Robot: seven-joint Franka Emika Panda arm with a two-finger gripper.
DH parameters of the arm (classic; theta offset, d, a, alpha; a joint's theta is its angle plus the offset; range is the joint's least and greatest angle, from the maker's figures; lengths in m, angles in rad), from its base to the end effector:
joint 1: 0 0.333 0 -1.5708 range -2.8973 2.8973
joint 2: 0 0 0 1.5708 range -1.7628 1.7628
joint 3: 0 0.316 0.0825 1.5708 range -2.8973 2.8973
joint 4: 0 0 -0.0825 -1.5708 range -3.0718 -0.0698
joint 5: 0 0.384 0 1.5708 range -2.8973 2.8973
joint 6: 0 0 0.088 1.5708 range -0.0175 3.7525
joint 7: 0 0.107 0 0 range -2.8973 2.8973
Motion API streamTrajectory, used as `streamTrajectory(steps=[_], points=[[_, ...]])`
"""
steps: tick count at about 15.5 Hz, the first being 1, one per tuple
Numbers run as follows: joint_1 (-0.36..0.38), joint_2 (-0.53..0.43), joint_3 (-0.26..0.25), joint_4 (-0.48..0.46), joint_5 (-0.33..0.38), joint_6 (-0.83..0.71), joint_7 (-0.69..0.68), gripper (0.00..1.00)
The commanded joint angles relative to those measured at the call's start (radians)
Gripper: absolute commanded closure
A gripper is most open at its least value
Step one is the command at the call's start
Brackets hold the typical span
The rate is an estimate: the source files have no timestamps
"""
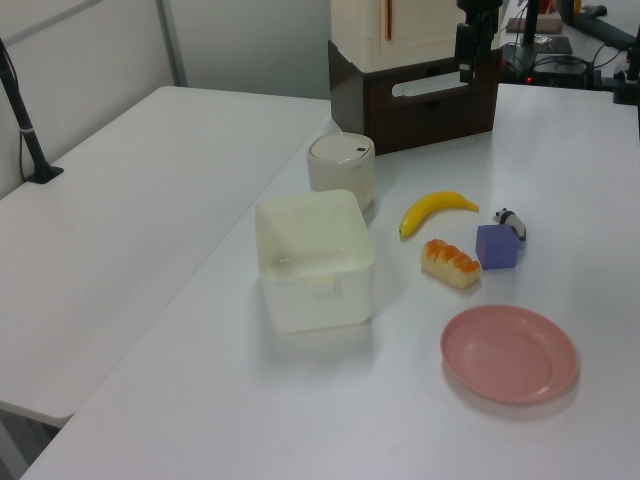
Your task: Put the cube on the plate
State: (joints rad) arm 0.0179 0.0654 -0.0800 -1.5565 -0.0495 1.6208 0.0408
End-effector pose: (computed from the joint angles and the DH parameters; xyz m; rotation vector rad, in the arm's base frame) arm 0.5772 -0.0395 0.5989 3.0831 -0.1546 -0.0023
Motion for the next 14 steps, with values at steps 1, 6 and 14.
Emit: streamTrajectory(steps=[1,6,14], points=[[0.008,-0.001,-0.004,0.012,0.023,-0.038,-0.021,0.00],[0.008,-0.001,-0.004,0.012,0.023,-0.038,-0.021,0.00],[0.025,-0.001,-0.004,0.009,0.023,-0.041,-0.021,0.00]])
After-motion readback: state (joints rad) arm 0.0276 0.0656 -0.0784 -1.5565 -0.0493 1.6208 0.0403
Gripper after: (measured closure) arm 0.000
